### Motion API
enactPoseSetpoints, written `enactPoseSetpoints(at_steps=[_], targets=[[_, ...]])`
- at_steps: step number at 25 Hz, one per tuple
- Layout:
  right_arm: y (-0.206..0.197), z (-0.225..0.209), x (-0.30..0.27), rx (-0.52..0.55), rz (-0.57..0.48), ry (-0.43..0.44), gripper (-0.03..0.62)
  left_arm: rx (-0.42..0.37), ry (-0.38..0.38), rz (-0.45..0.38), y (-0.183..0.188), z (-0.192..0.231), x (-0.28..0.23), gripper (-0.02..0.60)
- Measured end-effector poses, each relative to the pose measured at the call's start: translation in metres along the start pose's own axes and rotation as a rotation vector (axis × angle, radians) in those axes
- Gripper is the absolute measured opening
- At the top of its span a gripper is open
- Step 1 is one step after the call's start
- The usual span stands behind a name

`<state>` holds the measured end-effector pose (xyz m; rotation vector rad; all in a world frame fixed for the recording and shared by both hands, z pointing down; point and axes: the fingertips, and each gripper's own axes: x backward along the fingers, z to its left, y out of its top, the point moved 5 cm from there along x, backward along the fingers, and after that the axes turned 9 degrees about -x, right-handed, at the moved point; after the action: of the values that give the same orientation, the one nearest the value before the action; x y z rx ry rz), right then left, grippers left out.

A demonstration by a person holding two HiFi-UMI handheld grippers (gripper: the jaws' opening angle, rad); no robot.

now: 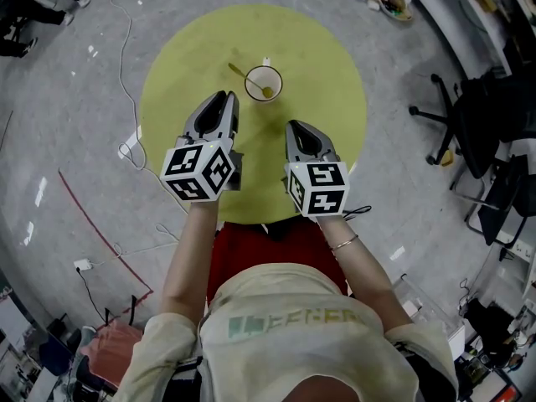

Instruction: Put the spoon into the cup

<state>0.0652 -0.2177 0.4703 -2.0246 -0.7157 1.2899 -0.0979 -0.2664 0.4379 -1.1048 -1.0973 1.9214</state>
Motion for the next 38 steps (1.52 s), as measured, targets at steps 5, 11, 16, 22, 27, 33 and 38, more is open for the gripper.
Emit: enactPoseSetpoints(at_steps=[5,11,16,22,27,33,38], targets=[[-0.004,0.008,0.007,0.000,-0.004,-0.007,0.037,-0.020,0.000,0.023,-0.006,-0.001,0.013,0.059],[-0.009,0.016,0.019,0.003,-0.021,-0.021,0.037,-0.040,-0.003,0.046,-0.013,-0.002,0.031,0.040],[-0.015,0.020,0.031,0.000,-0.035,-0.036,0.037,-0.052,-0.009,0.062,-0.020,-0.004,0.047,0.028],[-0.025,0.031,0.049,0.000,-0.052,-0.054,0.037,-0.086,-0.018,0.076,-0.027,-0.007,0.074,0.025],[-0.035,0.040,0.065,0.002,-0.068,-0.058,0.037,-0.131,-0.023,0.085,-0.034,-0.011,0.096,0.023],[-0.043,0.051,0.082,0.006,-0.099,-0.059,0.037,-0.170,-0.028,0.096,-0.041,-0.013,0.123,0.023],[-0.050,0.066,0.098,0.024,-0.127,-0.060,0.037,-0.173,-0.025,0.094,-0.047,-0.008,0.150,0.023]])
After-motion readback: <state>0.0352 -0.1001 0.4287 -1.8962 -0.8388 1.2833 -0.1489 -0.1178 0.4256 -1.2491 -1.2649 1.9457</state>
